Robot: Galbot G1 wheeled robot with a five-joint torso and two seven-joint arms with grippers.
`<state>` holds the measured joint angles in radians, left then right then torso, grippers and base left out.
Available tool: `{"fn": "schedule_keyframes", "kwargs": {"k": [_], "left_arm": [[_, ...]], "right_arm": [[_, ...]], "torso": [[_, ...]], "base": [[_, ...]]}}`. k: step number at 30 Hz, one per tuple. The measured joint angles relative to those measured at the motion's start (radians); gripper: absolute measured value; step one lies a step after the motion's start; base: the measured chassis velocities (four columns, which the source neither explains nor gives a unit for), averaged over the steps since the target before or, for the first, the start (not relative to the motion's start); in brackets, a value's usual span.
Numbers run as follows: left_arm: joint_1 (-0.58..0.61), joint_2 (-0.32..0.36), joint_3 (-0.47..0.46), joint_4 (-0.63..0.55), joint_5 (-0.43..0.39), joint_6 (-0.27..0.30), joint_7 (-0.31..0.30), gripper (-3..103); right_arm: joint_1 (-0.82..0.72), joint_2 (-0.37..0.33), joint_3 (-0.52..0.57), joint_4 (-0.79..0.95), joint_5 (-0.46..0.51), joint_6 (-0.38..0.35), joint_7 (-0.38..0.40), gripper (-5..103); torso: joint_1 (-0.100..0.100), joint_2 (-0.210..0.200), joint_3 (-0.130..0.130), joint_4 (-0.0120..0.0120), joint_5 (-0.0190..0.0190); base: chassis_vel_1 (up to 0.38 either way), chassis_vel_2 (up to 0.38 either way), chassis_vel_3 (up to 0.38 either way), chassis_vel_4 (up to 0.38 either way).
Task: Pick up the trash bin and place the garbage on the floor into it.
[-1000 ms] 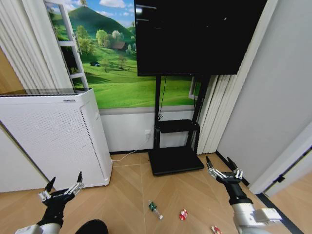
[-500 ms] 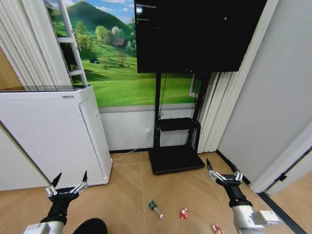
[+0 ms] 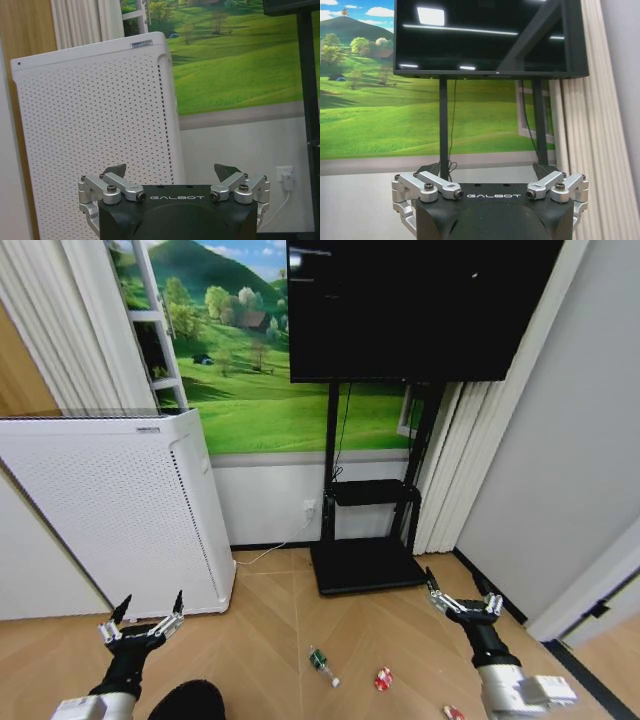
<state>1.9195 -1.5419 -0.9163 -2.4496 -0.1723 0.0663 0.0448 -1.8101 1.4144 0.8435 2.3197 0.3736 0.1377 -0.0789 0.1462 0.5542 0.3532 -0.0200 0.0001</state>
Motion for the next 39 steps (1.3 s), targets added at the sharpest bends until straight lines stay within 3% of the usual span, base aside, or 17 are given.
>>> {"fn": "schedule_keyframes", "kwargs": {"k": [39], "left_arm": [[-0.01,0.013,-0.007,0.038,0.031,-0.037,0.043,98]], "right_arm": [[-0.003,0.027,0.001,-0.017,-0.023,0.015,0.021,100]], "torso": [[-0.06,-0.151,-0.092,0.0004,0.0]], "base": [[0.011,0.01,0.01,0.009]]}}
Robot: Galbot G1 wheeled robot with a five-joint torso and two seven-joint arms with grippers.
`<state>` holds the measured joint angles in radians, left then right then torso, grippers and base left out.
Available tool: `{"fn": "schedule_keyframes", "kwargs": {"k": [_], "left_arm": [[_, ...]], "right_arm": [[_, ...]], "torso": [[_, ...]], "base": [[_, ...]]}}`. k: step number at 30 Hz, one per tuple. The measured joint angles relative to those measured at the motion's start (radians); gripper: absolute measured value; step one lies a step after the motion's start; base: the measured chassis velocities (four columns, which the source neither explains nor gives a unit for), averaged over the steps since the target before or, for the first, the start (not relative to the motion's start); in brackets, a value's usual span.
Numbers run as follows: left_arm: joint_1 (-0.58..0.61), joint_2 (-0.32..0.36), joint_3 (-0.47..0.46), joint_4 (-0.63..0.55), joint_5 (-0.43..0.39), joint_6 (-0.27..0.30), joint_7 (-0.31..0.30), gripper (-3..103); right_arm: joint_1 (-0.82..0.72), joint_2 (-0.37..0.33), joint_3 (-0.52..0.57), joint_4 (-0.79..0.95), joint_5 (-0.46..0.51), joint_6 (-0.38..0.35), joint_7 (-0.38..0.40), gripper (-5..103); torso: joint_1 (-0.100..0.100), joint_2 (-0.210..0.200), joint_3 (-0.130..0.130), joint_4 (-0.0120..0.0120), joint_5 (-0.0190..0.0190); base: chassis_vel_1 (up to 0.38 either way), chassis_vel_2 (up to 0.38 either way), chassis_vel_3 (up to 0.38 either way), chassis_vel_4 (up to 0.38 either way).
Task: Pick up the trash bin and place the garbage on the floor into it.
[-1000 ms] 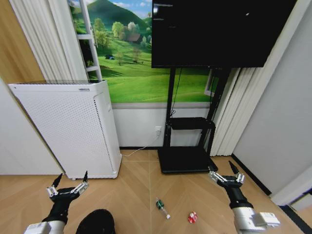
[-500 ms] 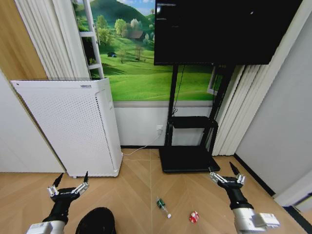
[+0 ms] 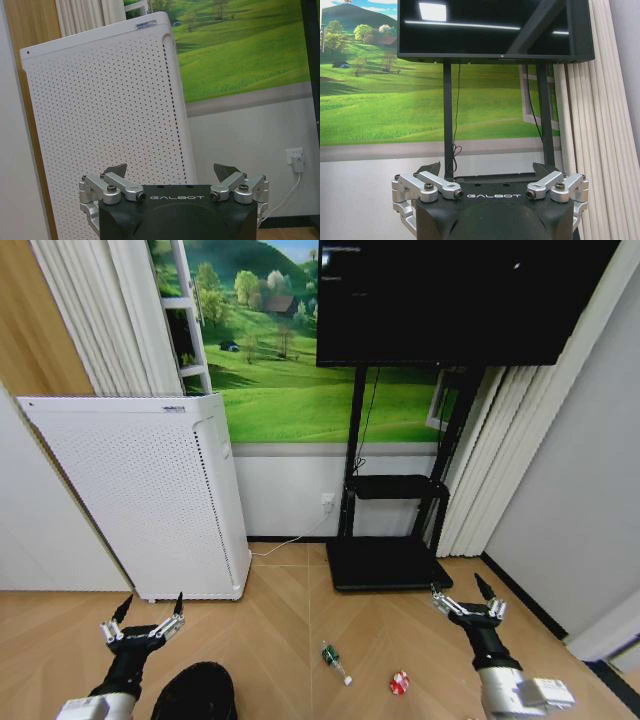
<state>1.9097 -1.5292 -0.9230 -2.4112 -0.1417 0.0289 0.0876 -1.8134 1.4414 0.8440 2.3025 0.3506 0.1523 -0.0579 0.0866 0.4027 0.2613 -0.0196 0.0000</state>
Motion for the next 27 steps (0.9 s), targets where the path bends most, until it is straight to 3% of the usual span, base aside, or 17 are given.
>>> {"fn": "schedule_keyframes", "kwargs": {"k": [18,27], "left_arm": [[0.0,0.004,0.002,0.006,0.018,-0.018,0.011,98],[-0.002,0.001,-0.001,0.011,-0.011,-0.045,0.01,98]], "right_arm": [[-0.006,0.003,0.002,0.002,-0.001,0.001,0.001,100],[-0.006,0.003,0.002,0.002,-0.003,0.002,-0.001,100]], "torso": [[-0.027,-0.072,-0.045,-0.0001,0.0],[-0.038,-0.106,-0.068,-0.0001,0.0]], "base": [[0.0,0.0,0.0,0.0],[0.0,0.0,0.0,0.0]]}}
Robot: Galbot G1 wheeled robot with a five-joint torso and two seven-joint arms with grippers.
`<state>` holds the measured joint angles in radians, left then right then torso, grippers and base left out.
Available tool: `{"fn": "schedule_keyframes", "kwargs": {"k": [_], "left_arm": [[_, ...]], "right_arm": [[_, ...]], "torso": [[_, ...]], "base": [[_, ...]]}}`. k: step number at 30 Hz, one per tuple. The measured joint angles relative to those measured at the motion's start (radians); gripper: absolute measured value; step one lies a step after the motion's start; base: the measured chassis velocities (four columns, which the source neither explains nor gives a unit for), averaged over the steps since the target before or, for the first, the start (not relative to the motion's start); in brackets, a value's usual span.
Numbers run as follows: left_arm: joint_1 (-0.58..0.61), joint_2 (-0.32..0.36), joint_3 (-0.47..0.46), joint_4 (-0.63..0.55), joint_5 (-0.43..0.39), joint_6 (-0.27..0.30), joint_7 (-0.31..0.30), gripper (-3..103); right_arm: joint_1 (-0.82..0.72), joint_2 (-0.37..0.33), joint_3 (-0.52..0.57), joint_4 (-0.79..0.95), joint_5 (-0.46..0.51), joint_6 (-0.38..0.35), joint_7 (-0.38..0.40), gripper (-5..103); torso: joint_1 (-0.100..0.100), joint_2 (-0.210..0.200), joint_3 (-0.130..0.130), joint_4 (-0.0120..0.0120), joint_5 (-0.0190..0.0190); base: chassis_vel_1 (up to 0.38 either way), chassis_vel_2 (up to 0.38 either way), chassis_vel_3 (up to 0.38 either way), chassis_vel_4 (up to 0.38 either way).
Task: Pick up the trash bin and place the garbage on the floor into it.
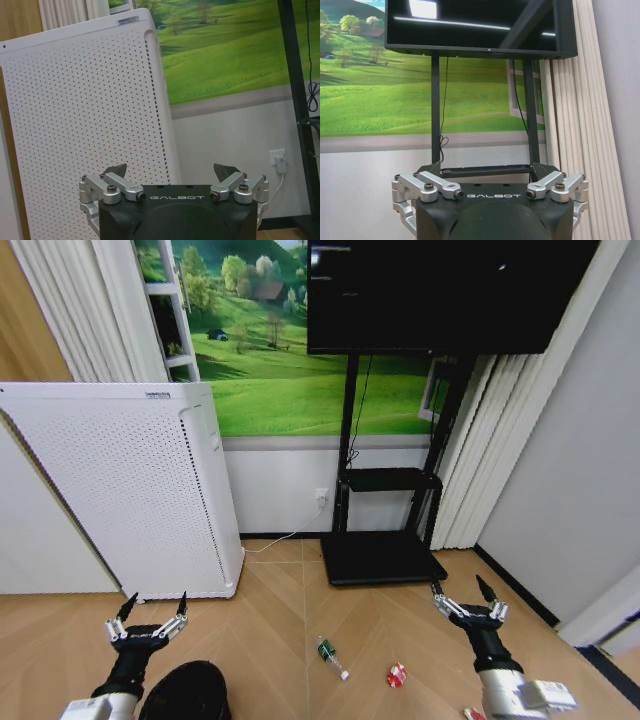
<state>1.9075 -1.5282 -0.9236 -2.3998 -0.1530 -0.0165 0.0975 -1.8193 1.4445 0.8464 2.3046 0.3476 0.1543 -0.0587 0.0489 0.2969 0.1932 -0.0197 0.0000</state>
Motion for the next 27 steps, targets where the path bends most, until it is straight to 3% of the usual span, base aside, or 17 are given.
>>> {"fn": "schedule_keyframes", "kwargs": {"k": [27], "left_arm": [[0.003,-0.01,-0.006,0.005,-0.001,-0.028,-0.006,98]], "right_arm": [[0.003,-0.007,-0.005,-0.008,0.0,0.002,-0.002,100]], "torso": [[-0.033,-0.106,-0.072,0.0002,0.0]], "base": [[0.0,0.0,0.0,0.0]]}}
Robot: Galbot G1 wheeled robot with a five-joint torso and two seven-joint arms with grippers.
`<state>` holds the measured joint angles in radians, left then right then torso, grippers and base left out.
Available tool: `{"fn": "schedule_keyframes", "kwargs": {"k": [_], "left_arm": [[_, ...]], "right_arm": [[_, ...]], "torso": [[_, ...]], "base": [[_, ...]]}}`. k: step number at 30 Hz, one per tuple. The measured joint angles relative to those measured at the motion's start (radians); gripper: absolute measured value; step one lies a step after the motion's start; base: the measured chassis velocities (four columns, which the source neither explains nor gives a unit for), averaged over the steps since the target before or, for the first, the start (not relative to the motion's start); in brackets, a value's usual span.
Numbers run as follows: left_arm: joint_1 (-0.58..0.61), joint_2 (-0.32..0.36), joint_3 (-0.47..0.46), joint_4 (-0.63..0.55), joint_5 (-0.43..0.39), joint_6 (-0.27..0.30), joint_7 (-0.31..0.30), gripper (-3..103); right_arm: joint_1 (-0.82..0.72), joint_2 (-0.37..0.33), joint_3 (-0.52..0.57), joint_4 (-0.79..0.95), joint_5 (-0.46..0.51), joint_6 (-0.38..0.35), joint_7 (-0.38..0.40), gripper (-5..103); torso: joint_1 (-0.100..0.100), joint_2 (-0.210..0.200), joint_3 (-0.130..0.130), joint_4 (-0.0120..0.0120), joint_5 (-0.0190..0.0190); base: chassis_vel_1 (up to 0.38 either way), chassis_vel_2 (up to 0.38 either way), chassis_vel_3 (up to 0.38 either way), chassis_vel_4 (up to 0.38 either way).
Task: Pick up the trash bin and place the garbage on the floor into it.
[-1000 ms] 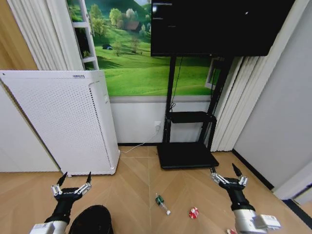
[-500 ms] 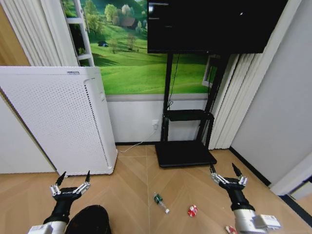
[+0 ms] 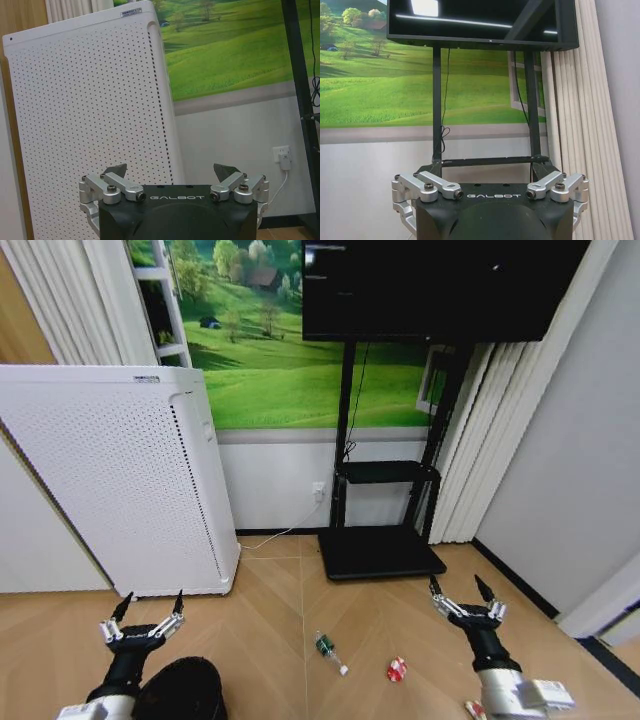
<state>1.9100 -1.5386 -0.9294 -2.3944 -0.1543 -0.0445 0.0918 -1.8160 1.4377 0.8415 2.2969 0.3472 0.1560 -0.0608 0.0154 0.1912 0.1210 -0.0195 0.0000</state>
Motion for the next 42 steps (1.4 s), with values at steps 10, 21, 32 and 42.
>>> {"fn": "schedule_keyframes", "kwargs": {"k": [10,21,32,42], "left_arm": [[0.0,-0.001,-0.007,-0.004,-0.003,0.007,-0.018,98],[0.012,0.001,-0.031,-0.016,-0.005,0.061,-0.059,98],[0.175,0.042,-0.224,-0.106,-0.372,0.389,-0.226,103],[0.325,0.035,-0.199,0.072,-0.695,0.556,-0.339,97]], "right_arm": [[-0.001,-0.001,-0.001,-0.001,-0.001,0.0,0.0,100],[0.002,0.004,-0.012,-0.012,-0.019,-0.001,-0.008,100],[0.03,-0.015,-0.003,-0.047,0.002,-0.021,0.01,100],[0.077,-0.011,0.005,-0.144,0.062,-0.011,-0.017,100]], "torso": [[-0.012,-0.045,-0.033,0.0,0.0],[-0.015,-0.077,-0.057,0.0001,0.0],[-0.015,-0.076,-0.058,0.0002,0.0],[-0.015,-0.071,-0.054,-0.0001,0.0002]], "base": [[0.0,0.0,0.0,0.0],[0.0,0.0,0.0,0.0],[0.0,0.0,0.0,0.0],[0.0,0.0,0.0,0.0]]}}
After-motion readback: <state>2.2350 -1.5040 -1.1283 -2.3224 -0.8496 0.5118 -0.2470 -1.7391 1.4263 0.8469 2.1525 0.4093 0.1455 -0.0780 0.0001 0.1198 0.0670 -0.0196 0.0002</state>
